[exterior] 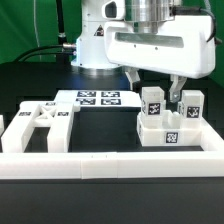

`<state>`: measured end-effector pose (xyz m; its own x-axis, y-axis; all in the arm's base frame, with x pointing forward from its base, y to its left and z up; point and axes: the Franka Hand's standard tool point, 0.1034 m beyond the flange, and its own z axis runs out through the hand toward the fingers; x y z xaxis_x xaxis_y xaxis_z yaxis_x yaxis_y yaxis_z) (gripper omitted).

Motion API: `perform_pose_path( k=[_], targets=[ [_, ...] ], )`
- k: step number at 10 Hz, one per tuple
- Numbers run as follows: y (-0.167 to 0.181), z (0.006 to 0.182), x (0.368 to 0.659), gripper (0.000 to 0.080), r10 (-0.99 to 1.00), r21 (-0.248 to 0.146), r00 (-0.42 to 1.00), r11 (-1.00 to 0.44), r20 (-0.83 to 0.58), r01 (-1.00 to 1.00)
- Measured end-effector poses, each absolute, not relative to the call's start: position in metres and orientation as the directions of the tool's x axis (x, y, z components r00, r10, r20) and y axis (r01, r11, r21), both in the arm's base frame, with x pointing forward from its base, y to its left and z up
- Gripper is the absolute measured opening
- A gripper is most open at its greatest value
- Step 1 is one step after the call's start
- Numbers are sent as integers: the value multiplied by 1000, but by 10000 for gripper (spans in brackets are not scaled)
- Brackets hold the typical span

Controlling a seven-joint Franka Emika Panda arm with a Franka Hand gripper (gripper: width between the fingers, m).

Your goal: Assemble chair

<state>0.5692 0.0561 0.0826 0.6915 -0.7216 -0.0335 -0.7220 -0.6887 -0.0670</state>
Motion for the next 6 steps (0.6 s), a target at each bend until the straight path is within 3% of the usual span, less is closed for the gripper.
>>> perform_pose_path(
  k=[2, 6],
  targets=[
    [55, 82, 569, 649, -536, -66, 844, -842, -15, -535],
    [54, 82, 570, 649, -266, -63, 964, -962, 8, -265]
  ],
)
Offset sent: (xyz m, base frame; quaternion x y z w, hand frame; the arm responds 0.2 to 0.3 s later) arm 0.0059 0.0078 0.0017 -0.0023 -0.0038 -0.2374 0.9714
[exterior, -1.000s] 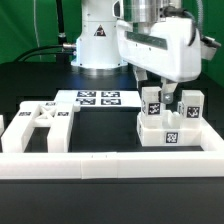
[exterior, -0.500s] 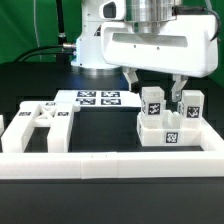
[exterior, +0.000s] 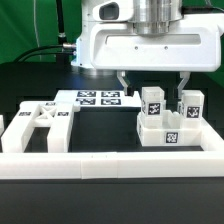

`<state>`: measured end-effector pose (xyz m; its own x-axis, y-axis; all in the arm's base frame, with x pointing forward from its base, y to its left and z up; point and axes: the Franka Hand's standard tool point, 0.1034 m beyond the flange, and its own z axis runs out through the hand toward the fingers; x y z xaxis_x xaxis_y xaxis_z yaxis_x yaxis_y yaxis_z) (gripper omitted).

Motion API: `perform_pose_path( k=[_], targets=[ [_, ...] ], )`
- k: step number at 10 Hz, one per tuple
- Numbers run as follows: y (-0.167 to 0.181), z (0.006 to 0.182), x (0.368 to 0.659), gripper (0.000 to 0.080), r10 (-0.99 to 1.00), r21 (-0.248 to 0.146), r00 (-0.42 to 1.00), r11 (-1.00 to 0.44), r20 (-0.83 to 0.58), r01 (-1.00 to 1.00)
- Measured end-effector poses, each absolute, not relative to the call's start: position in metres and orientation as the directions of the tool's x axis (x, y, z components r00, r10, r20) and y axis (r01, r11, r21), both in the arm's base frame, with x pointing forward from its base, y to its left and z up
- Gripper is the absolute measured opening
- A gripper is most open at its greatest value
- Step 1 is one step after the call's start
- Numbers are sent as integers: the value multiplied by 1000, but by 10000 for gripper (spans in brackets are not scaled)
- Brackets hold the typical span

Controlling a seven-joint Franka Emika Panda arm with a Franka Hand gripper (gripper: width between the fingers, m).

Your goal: Assemble chair

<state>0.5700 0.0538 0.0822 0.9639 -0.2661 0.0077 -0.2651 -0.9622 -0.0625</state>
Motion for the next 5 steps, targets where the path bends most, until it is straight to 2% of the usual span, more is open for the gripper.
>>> perform_pose_path(
  k=[3, 5],
  targets=[
    [52, 82, 570, 637, -106, -51, 994, -993, 18, -105],
    [52, 82, 570, 285, -113, -51, 993, -992, 17, -112]
  ],
)
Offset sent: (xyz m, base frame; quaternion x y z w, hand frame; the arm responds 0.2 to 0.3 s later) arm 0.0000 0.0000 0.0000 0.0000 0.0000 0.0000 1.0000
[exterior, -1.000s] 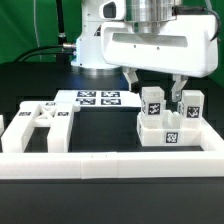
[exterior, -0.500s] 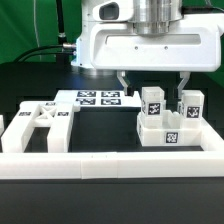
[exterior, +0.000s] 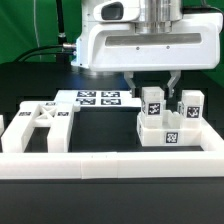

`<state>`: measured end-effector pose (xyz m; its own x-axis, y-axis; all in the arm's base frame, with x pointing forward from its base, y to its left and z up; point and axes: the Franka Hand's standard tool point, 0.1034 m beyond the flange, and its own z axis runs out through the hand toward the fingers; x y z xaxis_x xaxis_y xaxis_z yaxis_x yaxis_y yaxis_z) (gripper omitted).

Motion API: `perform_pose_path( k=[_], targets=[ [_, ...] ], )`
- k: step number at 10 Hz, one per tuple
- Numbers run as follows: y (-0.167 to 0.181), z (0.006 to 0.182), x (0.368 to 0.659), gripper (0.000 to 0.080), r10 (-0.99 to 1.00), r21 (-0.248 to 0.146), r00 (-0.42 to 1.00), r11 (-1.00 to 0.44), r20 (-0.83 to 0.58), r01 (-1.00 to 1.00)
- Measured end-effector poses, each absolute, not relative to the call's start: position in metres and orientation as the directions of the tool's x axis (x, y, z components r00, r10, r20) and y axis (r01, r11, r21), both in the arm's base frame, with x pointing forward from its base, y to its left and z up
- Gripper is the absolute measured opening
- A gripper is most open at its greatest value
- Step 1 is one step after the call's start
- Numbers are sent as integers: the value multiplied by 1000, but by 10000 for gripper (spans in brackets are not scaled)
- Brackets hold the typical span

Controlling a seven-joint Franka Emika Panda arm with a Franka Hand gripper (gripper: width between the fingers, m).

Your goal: Assemble chair

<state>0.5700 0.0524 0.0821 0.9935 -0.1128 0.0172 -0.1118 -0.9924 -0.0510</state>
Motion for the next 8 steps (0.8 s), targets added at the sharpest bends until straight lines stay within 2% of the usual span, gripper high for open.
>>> perform_pose_path(
  k=[3, 5, 8],
  targets=[
    [53, 82, 570, 285, -179, -54, 984, -982, 13, -178],
    [53, 82, 569, 285, -380, -60, 925, -923, 1, -379],
    [58, 82, 564, 285, -711, -54, 703, -701, -18, -711]
  ],
)
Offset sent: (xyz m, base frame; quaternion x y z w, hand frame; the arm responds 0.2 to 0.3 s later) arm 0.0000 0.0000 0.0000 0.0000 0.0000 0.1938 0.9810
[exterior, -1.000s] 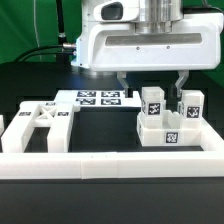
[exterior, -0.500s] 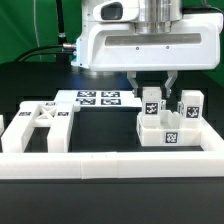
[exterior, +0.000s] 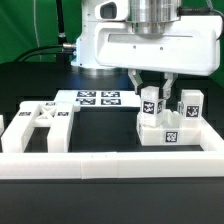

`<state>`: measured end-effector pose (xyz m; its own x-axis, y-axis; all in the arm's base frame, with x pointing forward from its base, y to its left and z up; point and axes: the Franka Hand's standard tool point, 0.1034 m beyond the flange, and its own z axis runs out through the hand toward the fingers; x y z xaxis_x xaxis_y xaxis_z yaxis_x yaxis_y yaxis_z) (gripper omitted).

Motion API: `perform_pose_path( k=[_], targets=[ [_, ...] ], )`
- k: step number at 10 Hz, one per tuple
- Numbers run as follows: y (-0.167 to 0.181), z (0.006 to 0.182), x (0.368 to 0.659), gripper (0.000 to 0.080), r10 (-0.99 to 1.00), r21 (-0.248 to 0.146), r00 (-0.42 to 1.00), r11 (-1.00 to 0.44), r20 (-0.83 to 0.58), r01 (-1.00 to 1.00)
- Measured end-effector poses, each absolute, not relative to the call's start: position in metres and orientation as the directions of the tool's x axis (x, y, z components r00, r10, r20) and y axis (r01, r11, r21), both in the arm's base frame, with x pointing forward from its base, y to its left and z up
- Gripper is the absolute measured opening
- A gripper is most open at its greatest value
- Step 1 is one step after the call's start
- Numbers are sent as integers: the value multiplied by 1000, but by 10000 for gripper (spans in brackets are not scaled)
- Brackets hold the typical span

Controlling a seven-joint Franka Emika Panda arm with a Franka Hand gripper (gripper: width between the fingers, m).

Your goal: Assemble chair

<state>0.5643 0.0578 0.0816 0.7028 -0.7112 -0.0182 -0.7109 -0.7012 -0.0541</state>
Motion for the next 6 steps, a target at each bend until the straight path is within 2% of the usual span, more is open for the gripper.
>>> perform_pose_path(
  k=[1, 3, 4, 6],
  targets=[
    [60, 82, 564, 285, -790, -54, 613, -611, -26, -790],
    [61, 81, 564, 285, -942, -64, 333, -331, -34, -942],
    [61, 81, 565, 285, -958, -62, 284, -281, -35, -958],
    [61, 81, 565, 291, -959, -61, 281, -278, -37, -958]
  ],
)
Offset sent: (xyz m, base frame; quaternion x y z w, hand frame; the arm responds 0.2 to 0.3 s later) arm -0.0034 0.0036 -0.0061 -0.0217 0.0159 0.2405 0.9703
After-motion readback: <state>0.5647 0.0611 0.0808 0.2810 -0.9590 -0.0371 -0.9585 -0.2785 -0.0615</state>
